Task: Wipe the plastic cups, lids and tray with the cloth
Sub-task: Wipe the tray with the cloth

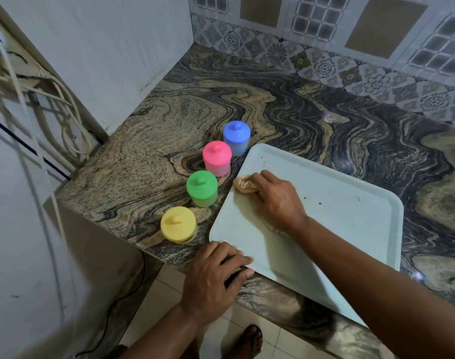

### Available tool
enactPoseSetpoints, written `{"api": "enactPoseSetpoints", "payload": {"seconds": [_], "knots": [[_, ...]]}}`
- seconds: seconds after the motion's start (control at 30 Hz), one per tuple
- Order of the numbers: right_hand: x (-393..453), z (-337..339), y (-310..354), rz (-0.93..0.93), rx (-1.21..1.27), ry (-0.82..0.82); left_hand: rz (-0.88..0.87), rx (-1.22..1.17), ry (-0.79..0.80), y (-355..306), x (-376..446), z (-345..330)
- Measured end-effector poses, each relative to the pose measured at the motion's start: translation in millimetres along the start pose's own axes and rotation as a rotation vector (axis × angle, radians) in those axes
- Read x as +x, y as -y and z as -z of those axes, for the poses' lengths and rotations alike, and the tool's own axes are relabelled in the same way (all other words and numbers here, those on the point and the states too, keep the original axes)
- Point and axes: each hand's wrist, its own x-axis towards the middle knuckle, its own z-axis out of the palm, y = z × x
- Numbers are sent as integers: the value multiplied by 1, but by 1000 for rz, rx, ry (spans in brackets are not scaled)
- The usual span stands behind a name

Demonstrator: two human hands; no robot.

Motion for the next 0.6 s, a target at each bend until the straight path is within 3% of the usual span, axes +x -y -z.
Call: {"api": "enactPoseSetpoints", "payload": {"seconds": [0.17,0.3,0.47,0.6], "knots": [[28,9,-27,60,-73,61,13,-13,8,3,-1,-1],[47,16,-49,-33,-111,-7,10,-21,6,3,-1,-2],[57,21,-61,39,-155,-24,13,-15,-7,6,-1,-5],[43,24,-68,-56,-149,-29,1,-21,12,6,0,-8]]}}
